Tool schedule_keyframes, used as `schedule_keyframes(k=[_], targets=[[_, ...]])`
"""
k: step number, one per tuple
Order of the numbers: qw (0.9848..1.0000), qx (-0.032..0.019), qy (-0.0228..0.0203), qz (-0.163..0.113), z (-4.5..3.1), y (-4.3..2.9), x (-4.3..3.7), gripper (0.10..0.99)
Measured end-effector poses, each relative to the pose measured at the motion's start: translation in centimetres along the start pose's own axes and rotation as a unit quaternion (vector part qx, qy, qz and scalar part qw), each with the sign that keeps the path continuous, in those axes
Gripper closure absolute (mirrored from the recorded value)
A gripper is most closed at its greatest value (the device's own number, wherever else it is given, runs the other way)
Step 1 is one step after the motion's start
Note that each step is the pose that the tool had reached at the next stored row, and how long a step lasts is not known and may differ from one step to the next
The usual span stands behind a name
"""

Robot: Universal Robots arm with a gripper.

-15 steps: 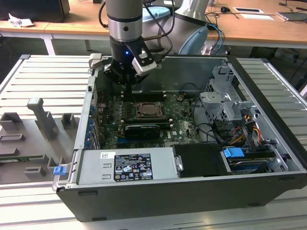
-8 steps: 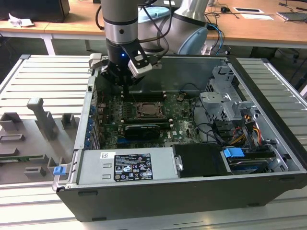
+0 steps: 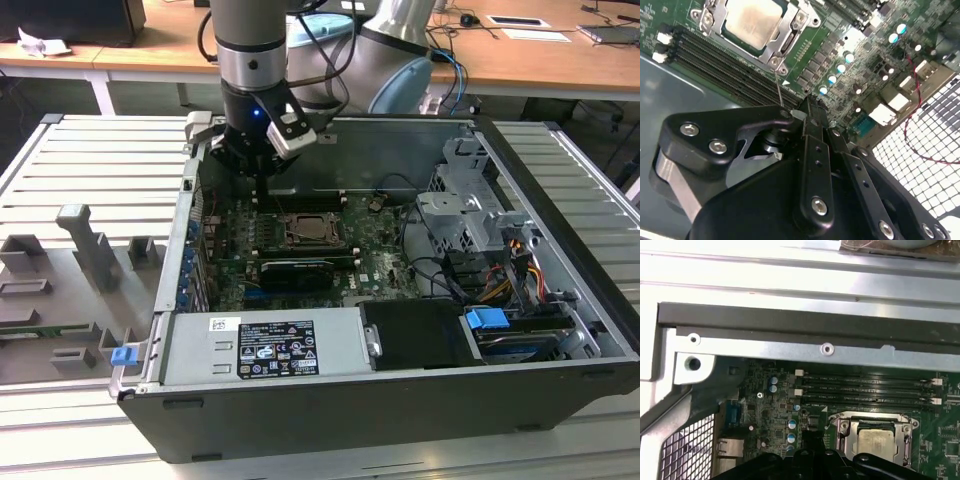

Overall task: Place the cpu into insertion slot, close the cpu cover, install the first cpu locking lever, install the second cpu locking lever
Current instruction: 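Install the first cpu locking lever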

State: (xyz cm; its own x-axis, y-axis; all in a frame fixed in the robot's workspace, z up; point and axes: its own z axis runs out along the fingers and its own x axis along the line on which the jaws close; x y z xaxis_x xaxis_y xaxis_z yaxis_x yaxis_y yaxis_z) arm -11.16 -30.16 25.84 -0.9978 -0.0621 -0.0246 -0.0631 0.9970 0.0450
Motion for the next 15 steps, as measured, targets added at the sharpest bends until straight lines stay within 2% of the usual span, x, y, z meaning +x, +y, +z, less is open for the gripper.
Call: schedule_keyframes(k=[8, 15], targets=[[1.0, -0.0002, 0.0, 0.0, 0.13, 0.22, 0.12, 0.98], [1.0, 0.0003, 0.0, 0.001, 0.16, 0.98, 0.09, 0.98]])
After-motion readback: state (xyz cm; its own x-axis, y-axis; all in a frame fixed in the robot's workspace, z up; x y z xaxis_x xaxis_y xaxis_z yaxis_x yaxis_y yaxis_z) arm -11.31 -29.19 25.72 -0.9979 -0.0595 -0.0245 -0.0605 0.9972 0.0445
